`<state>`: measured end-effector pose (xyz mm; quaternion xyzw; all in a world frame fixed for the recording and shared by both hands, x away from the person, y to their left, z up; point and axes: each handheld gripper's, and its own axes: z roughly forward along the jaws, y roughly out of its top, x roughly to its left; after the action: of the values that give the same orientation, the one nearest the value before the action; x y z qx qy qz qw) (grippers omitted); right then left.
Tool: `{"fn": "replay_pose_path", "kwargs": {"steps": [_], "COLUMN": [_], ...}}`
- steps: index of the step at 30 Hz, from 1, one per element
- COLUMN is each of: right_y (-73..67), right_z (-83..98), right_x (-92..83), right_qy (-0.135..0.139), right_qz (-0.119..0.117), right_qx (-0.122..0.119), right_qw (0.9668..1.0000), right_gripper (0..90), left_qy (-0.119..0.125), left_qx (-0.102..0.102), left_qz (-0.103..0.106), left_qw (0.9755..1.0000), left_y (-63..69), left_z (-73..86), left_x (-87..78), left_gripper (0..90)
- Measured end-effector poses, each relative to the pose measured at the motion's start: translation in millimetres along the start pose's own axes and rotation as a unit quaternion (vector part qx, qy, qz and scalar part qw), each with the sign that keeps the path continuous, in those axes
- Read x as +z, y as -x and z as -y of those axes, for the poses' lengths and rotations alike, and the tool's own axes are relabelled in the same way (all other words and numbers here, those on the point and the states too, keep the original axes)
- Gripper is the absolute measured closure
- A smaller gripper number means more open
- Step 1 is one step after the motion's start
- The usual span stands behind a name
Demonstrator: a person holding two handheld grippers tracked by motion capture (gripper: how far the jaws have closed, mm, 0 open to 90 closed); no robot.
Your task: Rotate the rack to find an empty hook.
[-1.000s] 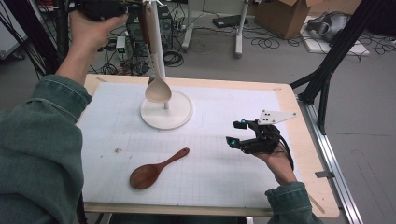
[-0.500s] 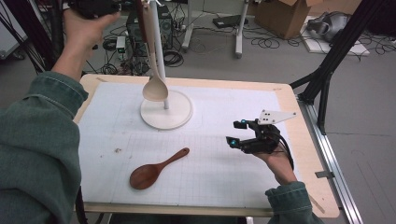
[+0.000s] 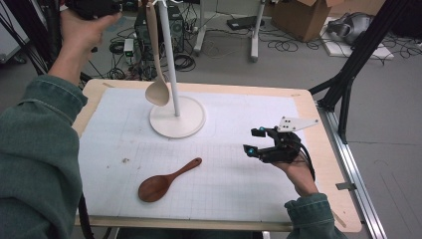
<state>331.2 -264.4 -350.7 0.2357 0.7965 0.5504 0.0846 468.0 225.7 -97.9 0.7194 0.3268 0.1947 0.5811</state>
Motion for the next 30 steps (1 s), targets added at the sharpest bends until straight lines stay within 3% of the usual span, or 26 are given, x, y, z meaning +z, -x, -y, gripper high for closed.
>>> {"fn": "replay_pose_path", "kwargs": {"steps": [8, 13, 23, 30], "right_y": [-2.9, -5.1, -4.9, -3.3], "right_z": [-1.7, -2.6, -2.7, -1.2], "right_x": [0.0, -0.9, -6.7, -10.8], "right_qy": [0.002, 0.004, 0.009, 0.011], "right_qz": [0.004, 0.004, 0.008, 0.012], "right_qx": [-0.004, -0.006, -0.007, -0.005], "right_qw": [1.0000, 1.0000, 0.9999, 0.9999], "right_gripper": [28.1, 28.1, 28.1, 28.1], "left_qy": [-0.003, -0.007, -0.003, 0.005], "left_qx": [0.022, 0.027, 0.009, 0.002], "left_qz": [0.039, 0.046, 0.024, 0.014], "left_qw": [0.9990, 0.9986, 0.9997, 0.9999], "left_y": [24.1, 34.2, 31.6, 22.6], "left_z": [-3.8, -4.0, -2.2, -1.7], "left_x": [-6.5, -1.7, 15.1, 14.4], "left_gripper": [87.4, 87.4, 87.4, 87.5]}}
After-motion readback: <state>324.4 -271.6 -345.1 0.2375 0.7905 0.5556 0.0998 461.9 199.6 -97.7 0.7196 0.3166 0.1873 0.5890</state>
